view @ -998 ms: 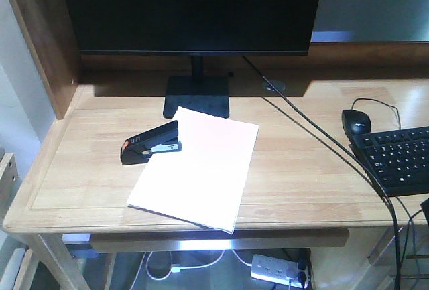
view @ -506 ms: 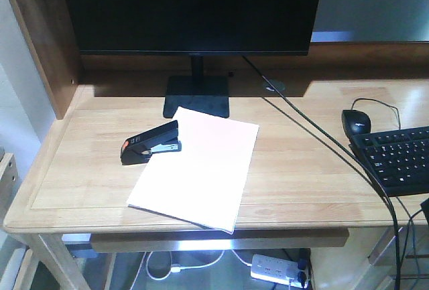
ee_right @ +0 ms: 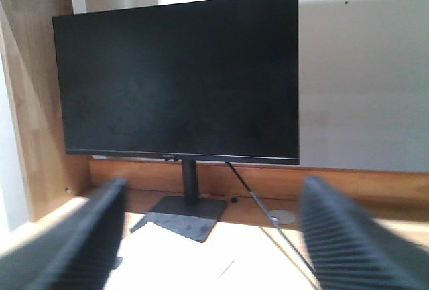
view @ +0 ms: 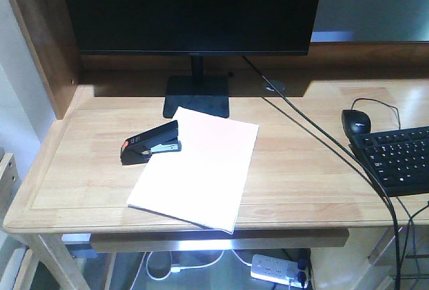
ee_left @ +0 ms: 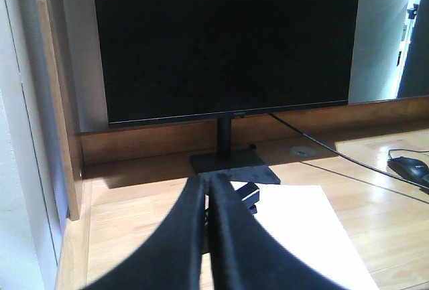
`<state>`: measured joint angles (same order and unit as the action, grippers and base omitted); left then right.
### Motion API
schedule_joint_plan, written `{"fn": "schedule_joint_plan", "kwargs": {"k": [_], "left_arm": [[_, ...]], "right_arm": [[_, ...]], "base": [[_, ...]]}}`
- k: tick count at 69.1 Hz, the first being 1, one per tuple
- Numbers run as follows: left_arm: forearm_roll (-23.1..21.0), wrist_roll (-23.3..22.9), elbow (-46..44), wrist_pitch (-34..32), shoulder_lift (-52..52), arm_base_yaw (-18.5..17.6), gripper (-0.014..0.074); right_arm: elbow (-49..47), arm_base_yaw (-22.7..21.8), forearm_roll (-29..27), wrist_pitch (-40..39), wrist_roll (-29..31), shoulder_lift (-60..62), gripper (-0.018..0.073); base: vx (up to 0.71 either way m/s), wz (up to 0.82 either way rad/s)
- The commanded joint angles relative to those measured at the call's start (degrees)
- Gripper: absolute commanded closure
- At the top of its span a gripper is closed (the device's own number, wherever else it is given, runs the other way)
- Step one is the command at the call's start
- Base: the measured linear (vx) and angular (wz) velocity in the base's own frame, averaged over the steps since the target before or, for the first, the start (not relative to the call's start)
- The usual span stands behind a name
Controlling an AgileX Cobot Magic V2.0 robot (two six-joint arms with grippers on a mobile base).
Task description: Grab stapler and paper to desk for stapling
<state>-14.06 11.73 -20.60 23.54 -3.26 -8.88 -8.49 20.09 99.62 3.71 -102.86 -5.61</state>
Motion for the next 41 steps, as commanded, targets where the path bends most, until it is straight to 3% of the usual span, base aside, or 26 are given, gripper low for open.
{"fn": "schedule_joint_plan", "kwargs": {"k": [1,8,41], "left_arm": [[-0.97,-0.09,-1.2,-4.47,-0.85,-0.14,0.0603],[-0.97,-0.09,-1.2,-4.47,-0.85,-0.14,0.0603],[-0.97,-0.09,-1.2,-4.47,-0.85,-0.14,0.0603]], "right_arm": [[-1.47,-0.27,2.94,0.58,-1.54,-0.49,0.0318],[-1.47,-0.27,3.5,0.64,-0.66,-0.49,0.0577],[-1.47,-0.27,3.5,1.95,-0.1,-0.61,0.0569]], "base": [[0.0,0.0],[0.0,0.0],[0.0,0.0]]}}
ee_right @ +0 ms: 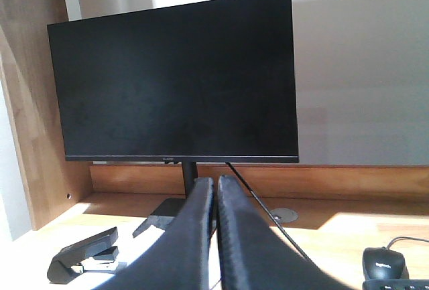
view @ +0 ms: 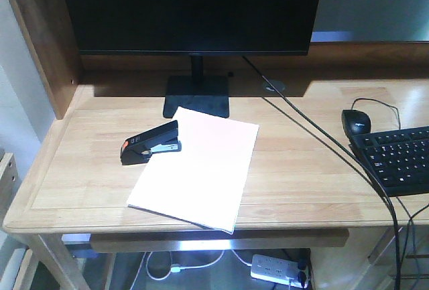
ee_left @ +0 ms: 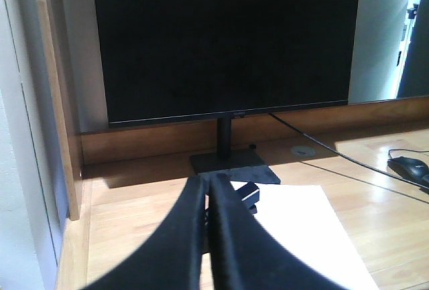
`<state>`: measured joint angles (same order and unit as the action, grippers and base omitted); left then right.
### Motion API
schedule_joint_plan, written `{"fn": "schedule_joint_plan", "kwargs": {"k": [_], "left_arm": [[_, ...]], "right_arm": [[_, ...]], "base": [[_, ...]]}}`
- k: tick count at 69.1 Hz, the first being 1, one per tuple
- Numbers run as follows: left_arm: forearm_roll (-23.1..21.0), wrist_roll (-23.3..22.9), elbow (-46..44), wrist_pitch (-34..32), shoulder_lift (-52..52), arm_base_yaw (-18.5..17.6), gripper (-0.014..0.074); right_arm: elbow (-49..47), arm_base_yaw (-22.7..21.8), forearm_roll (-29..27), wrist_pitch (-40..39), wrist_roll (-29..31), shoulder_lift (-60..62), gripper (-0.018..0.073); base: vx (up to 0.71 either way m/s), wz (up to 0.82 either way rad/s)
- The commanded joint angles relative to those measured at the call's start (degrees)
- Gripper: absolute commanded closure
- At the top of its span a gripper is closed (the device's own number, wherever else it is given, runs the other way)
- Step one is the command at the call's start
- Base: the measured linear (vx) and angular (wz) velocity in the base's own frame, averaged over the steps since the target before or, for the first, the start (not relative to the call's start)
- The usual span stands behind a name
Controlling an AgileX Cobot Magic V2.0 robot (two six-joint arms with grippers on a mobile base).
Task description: Grab stapler and paper to desk for stapling
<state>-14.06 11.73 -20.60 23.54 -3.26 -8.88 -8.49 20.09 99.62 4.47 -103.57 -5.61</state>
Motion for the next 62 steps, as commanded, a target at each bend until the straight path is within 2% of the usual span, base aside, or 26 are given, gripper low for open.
{"fn": "schedule_joint_plan", "kwargs": {"k": [1,6,13,19,34,43,50,57,62], "left_arm": [[-0.97,-0.09,-1.2,-4.47,-0.85,-0.14,0.0603],[-0.07,-0.09,-1.2,-4.47,-0.85,-0.14,0.0603],[3.98,-0.09,-1.2,-4.67,-0.85,0.99,0.0603],[4.21,-0.19,0.33,-5.2,-0.85,2.56,0.0603],[5.69,-0.27,11.4,-14.81,-0.21,7.38,0.0603],[8.92,-1.7,15.8,-17.99,4.16,8.42,0.0603],[9.02,-1.92,18.84,-20.41,4.85,9.18,0.0603],[9.24,-6.45,21.23,-22.32,4.9,9.67,0.0603],[11.17,-11.23,22.72,-24.28,4.9,9.67,0.0603]], "right_arm": [[-1.47,-0.27,3.5,1.18,0.61,-0.61,0.0569],[-1.47,-0.27,3.5,1.18,0.61,-0.61,0.0569],[-1.47,-0.27,3.5,1.18,0.61,-0.61,0.0569],[-1.47,-0.27,3.5,1.18,0.61,-0.61,0.0569],[-1.47,-0.27,3.5,1.18,0.61,-0.61,0.0569],[-1.47,-0.27,3.5,1.18,0.61,-0.61,0.0569],[-1.47,-0.27,3.5,1.04,0.61,-0.61,0.0569],[-1.47,-0.27,3.5,0.91,0.61,-0.61,0.0569],[-1.47,-0.27,3.5,0.91,0.61,-0.61,0.0569]], "base": [[0.0,0.0],[0.0,0.0],[0.0,0.0],[0.0,0.0],[0.0,0.0],[0.0,0.0],[0.0,0.0],[0.0,0.0],[0.0,0.0]]}}
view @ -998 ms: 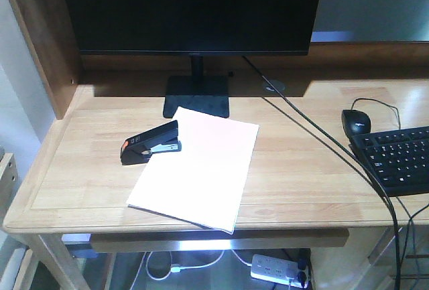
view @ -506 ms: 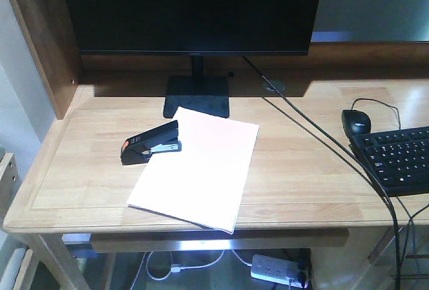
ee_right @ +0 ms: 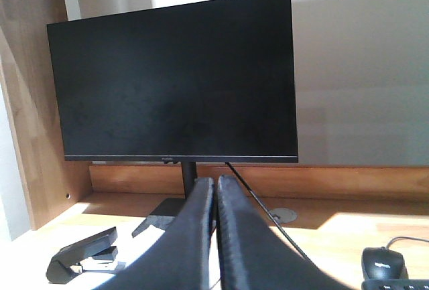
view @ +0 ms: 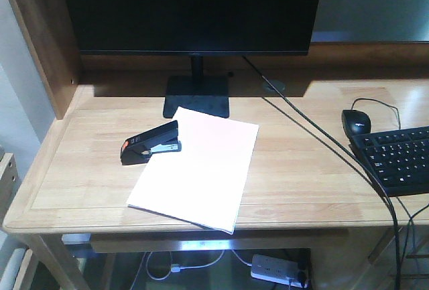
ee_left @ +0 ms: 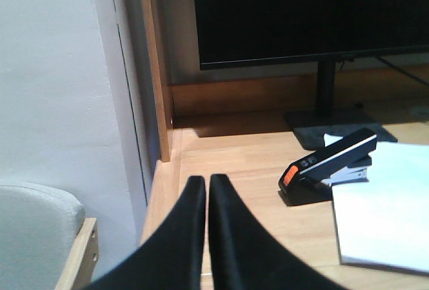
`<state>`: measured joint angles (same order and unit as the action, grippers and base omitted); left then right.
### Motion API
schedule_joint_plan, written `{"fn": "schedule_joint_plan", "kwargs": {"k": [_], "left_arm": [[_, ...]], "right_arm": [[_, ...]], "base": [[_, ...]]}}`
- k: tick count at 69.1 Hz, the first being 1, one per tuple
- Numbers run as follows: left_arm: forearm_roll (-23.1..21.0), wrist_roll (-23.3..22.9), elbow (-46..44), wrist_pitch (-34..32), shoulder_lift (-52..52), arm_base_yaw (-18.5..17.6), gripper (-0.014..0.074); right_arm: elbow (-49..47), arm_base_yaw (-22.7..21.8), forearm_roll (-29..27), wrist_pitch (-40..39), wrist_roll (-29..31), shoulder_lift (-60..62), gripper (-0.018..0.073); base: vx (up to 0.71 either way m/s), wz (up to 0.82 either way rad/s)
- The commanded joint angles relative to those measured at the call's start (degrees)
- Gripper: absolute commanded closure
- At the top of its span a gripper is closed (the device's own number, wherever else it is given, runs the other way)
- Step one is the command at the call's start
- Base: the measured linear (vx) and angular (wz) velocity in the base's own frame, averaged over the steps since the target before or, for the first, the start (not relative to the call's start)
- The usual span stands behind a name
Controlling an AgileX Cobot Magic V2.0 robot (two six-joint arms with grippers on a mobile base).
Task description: Grab stapler and paper to desk for stapling
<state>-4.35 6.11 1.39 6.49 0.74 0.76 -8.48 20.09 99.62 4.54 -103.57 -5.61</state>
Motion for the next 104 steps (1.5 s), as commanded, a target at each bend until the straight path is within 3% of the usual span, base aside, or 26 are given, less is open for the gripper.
{"fn": "schedule_joint_plan", "kwargs": {"k": [1,7,19,104], "left_arm": [[2.21,-6.11,0.74,-6.8,0.89,0.03,0.0603],[3.78,-8.99,0.67,-6.49,0.89,0.03,0.0603],[3.06,-9.64,0.67,-7.1,0.89,-0.03,0.0603],[1.77,-9.64,0.56,-6.84,0.86,-0.03,0.0603]], "right_arm": [[-1.49,-0.27,3.5,0.85,0.61,-0.61,0.0569],[-1.49,-0.27,3.5,0.85,0.61,-0.61,0.0569],[-1.49,-0.27,3.5,0.85,0.61,-0.61,0.0569],[-1.49,-0.27,3.5,0.83,0.61,-0.61,0.0569]], "base": [[0.0,0.0],[0.0,0.0],[0.0,0.0],[0.0,0.0]]}}
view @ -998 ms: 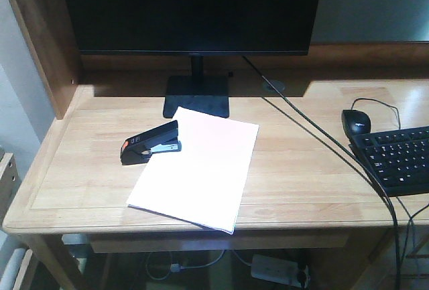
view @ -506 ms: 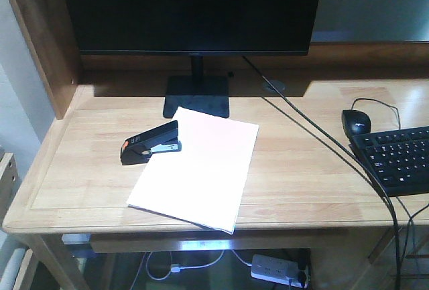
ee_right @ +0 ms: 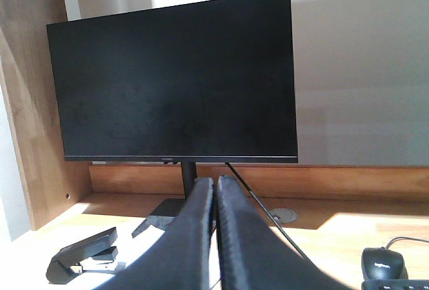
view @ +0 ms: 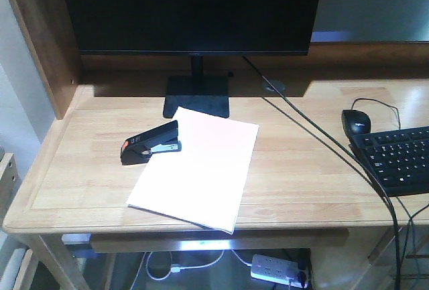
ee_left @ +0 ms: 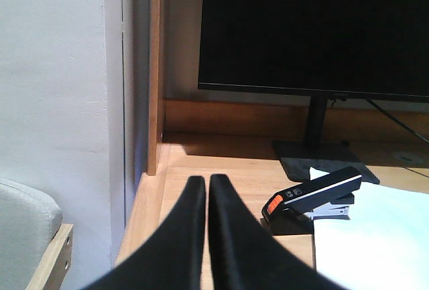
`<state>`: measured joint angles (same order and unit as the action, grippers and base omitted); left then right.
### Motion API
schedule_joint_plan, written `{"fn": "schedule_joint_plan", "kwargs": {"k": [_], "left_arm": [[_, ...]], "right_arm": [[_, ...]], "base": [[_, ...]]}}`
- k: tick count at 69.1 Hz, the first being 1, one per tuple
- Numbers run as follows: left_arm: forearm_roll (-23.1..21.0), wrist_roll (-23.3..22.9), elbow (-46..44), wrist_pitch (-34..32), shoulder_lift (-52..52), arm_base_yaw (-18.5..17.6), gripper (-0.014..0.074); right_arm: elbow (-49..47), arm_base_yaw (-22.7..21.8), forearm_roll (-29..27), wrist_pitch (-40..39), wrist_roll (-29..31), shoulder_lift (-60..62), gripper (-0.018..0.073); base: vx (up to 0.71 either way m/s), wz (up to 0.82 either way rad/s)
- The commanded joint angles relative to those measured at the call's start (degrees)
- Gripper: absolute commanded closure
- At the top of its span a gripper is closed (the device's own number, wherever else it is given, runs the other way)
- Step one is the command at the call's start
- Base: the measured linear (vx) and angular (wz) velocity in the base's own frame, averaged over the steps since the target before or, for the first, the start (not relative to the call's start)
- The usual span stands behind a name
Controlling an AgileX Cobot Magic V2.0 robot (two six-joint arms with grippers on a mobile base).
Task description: Grab stapler and paper to desk for stapling
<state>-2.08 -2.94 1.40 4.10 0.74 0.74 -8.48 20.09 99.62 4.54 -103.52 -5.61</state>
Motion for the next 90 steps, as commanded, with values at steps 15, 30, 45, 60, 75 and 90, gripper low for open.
{"fn": "schedule_joint_plan", "kwargs": {"k": [15,30,45,60,75,90], "left_arm": [[-0.5,-0.53,0.55,-4.45,0.86,-0.01,0.0603],[-0.5,-0.53,0.55,-4.45,0.86,-0.01,0.0603],[-0.5,-0.53,0.55,-4.45,0.86,-0.01,0.0603],[-0.5,-0.53,0.55,-4.45,0.86,-0.01,0.0603],[-0.5,-0.53,0.55,-4.45,0.86,-0.01,0.0603],[-0.5,-0.53,0.55,-4.45,0.86,-0.01,0.0603]], "right_arm": [[-1.49,-0.27,3.5,0.83,0.56,-0.61,0.0569],[-1.49,-1.7,0.76,3.07,4.16,-0.61,0.0569],[-1.49,-10.73,-22.16,3.26,30.15,-0.61,0.0569],[-1.49,-16.37,-54.5,3.44,66.94,-0.61,0.0569],[-1.49,-17.49,-76.24,2.95,89.36,-0.61,0.0569],[-1.49,-18.86,-88.05,0.64,101.96,-0.61,0.0569]], "base": [[0.0,0.0],[0.0,0.0],[0.0,0.0],[0.0,0.0],[0.0,0.0],[0.0,0.0]]}}
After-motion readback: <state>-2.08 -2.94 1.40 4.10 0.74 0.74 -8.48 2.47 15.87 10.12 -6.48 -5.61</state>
